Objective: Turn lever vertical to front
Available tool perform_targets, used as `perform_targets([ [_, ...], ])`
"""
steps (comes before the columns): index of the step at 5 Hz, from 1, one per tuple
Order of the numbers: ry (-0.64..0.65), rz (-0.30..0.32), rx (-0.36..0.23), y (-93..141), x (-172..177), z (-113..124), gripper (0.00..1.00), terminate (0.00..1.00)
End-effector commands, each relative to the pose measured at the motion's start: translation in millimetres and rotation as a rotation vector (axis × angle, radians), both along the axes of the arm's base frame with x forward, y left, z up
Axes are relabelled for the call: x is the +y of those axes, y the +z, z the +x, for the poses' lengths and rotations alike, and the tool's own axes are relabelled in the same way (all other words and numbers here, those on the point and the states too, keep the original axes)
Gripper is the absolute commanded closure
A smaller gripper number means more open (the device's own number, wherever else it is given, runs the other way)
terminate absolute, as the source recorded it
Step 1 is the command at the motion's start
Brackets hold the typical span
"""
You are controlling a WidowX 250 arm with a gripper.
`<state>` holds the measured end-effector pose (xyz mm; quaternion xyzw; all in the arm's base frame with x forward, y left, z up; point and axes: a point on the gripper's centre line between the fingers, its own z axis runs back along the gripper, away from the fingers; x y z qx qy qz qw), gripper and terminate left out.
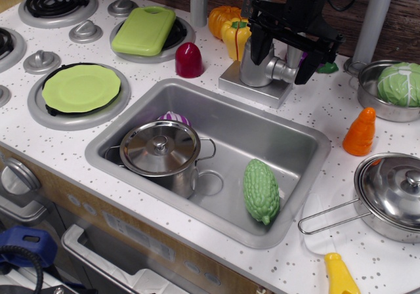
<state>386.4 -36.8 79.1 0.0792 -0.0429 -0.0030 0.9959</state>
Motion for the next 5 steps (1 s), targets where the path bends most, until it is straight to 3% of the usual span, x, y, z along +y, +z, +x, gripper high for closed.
perform_targets([
  [1, 0.0, 0.0, 0.0, 0, 0, 0, 0.0, 0.0],
  [2, -0.04, 0.076, -0.097, 10, 4, 8, 0.0, 0.0],
  [3, -0.03, 0.114, -0.22, 19, 5, 17, 0.0, 0.0],
  [4, -0.017, 0.096, -0.301, 26, 3, 29, 0.0, 0.0],
  [5, -0.017, 0.082, -0.34, 30, 2, 38, 0.0, 0.0],
])
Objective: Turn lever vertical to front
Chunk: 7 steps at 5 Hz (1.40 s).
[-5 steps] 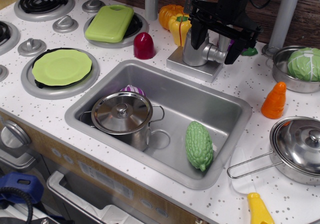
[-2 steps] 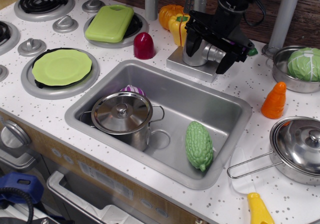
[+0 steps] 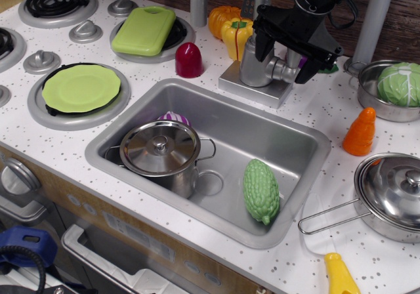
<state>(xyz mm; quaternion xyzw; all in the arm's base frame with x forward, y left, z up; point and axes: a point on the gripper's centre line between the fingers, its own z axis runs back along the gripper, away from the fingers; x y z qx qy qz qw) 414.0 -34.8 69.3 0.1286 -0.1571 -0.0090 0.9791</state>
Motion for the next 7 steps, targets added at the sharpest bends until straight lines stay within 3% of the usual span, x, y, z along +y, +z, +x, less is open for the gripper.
perform_targets([
  [1, -0.01, -0.035, -0.14, 39, 0, 19, 0.0, 0.0],
  [3, -0.022, -0.017, -0.172, 43, -1, 35, 0.0, 0.0],
  [4, -0.003, -0.021, -0.179, 40, -3, 38, 1.0, 0.0],
  [7, 0.047, -0.038, -0.149, 34, -5, 12, 1.0, 0.0],
])
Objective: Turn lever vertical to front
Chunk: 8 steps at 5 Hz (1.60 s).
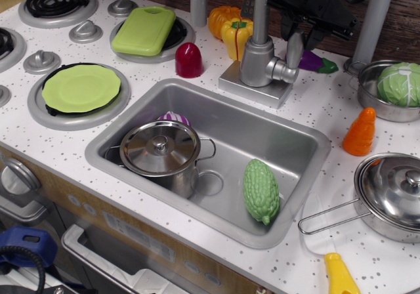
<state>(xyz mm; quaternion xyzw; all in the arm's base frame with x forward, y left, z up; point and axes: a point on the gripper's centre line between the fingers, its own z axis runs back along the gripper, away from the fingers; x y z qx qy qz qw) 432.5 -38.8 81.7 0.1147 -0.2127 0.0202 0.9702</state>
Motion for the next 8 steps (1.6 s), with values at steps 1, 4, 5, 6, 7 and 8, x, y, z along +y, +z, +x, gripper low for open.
perform_targets([
  [1, 0.032, -0.027, -0.017, 16, -4, -20, 1.0, 0.0],
  [4, 0.039, -0.116, 0.006, -14, 0, -34, 1.0, 0.0],
  [5, 0.032, -0.129, 0.011, -18, 1, -34, 1.0, 0.0],
  [6, 0.019, -0.129, 0.029, -13, 4, -33, 0.0, 0.0],
  [7, 0.0, -0.127, 0.071, -6, 7, -35, 0.0, 0.0],
  [8, -0.006, -0.121, 0.112, -1, 8, -37, 0.0, 0.0],
])
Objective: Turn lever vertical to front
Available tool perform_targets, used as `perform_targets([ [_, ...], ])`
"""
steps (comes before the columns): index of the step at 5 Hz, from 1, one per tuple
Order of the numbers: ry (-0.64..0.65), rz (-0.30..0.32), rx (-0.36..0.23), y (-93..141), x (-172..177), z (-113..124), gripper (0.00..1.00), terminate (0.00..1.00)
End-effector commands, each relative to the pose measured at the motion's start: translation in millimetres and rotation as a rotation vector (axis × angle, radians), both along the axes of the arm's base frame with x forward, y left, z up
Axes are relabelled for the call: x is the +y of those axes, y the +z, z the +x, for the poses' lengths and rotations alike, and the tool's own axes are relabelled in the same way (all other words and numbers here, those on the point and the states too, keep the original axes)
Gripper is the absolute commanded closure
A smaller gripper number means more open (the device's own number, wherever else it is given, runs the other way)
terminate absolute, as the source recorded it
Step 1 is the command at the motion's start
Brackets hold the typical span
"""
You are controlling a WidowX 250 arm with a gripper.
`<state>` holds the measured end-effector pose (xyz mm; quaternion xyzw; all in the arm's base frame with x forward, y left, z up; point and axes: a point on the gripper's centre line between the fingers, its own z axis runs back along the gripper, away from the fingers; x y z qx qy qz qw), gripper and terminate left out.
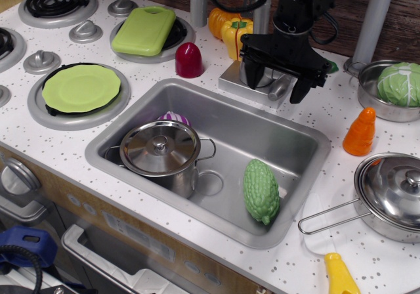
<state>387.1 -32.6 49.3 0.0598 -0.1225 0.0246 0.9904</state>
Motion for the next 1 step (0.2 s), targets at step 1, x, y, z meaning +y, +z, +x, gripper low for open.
perform_targets([
  [1, -0.015, -0.006, -0.008, 35.7, 1.4, 2.3, 0.0, 1.0],
])
